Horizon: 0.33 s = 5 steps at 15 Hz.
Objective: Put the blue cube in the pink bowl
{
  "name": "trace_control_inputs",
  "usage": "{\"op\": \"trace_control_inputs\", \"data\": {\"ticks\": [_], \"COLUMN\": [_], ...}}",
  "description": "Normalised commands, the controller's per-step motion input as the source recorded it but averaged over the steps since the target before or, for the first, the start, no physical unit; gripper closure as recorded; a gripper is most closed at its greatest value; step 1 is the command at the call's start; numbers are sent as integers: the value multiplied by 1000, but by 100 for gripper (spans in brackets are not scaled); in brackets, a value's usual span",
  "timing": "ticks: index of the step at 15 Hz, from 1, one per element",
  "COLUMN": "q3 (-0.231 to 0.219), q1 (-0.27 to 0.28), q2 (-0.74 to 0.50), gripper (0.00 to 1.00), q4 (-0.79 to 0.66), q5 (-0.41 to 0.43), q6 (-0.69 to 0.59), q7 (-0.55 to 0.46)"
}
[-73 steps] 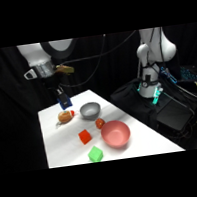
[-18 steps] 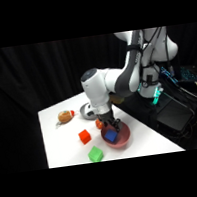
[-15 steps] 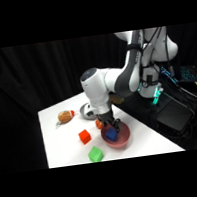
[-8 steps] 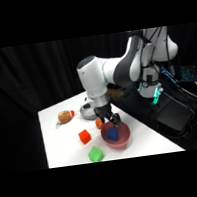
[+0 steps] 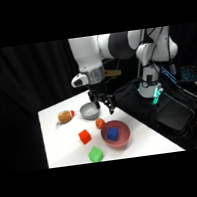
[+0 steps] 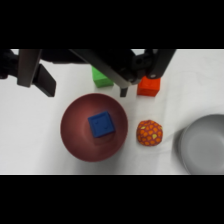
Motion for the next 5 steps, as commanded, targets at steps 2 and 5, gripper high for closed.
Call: {"op": "trace_control_inputs", "data": {"ticks": [2,5], "q3": [-41,-45], "q1": [-15,-33], "q2": [-341,-242], "gripper": [0,0], "q4": [107,164], "q5": [-148,-201], "q6": [-347,-312], "q7": [156,188]}}
